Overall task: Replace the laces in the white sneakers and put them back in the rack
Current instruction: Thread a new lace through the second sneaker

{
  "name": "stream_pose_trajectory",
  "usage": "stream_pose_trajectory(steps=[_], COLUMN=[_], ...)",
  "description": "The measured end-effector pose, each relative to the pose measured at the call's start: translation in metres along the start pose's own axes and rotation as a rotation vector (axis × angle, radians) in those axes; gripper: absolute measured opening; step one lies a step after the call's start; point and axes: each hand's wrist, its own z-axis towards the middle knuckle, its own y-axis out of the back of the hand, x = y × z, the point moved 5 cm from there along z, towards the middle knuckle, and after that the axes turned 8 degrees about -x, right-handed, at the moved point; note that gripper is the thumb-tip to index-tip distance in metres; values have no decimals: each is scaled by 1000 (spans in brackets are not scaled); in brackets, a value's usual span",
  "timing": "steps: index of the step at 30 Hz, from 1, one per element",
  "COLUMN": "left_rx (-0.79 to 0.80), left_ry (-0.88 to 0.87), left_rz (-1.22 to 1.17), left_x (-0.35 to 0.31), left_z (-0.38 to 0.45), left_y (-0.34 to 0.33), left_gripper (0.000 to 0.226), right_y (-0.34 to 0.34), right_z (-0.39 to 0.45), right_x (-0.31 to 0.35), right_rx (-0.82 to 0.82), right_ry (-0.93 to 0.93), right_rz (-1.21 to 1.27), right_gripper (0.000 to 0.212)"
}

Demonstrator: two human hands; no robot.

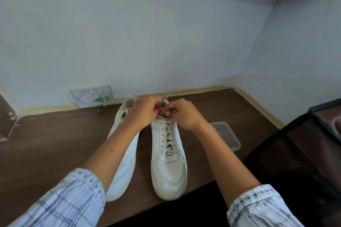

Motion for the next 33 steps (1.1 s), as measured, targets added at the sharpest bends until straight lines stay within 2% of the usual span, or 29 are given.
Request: stream_pose_trajectory(steps=[3,4,8,9,13,16,18,21,24,29,31,33], left_rx=[163,173,60,35,-94,-228,-276,-145,-93,-121,-111,-135], left_ry=[-177,-191,-92,-89,-152,-41,114,328,335,406,408,411], left_rz=[115,122,-35,-52,-4,5,-94,-362,-455,-453,-428,-403], left_x=[1,3,12,14,27,60,82,97,96,81,71,64], left_z=[-3,-5,-8,-10,-21,-37,-61,-99,-114,-121,-127,-127], left_y=[-12,-14,-5,-1,27,51,54,28,9,2,-2,1], left_gripper=[27,26,19,19,26,28,45,72,74,82,79,66], right_y=[17,16,-14,-17,3,11,-4,-41,-66,-73,-73,-73], right_z=[-3,-6,-18,-19,-29,-65,-94,-125,-138,-142,-141,-140], right_x=[-5,-3,2,1,2,2,3,0,-2,4,4,-2], right_rx=[-250,-241,84,79,-223,-361,-298,-107,-62,-173,-181,-178], right_ry=[-18,3,60,63,24,-113,-193,-324,-393,-350,-311,-298], right_rz=[87,109,45,11,47,118,77,48,35,52,39,55], right_gripper=[19,15,25,25,31,32,41,73,97,92,91,91])
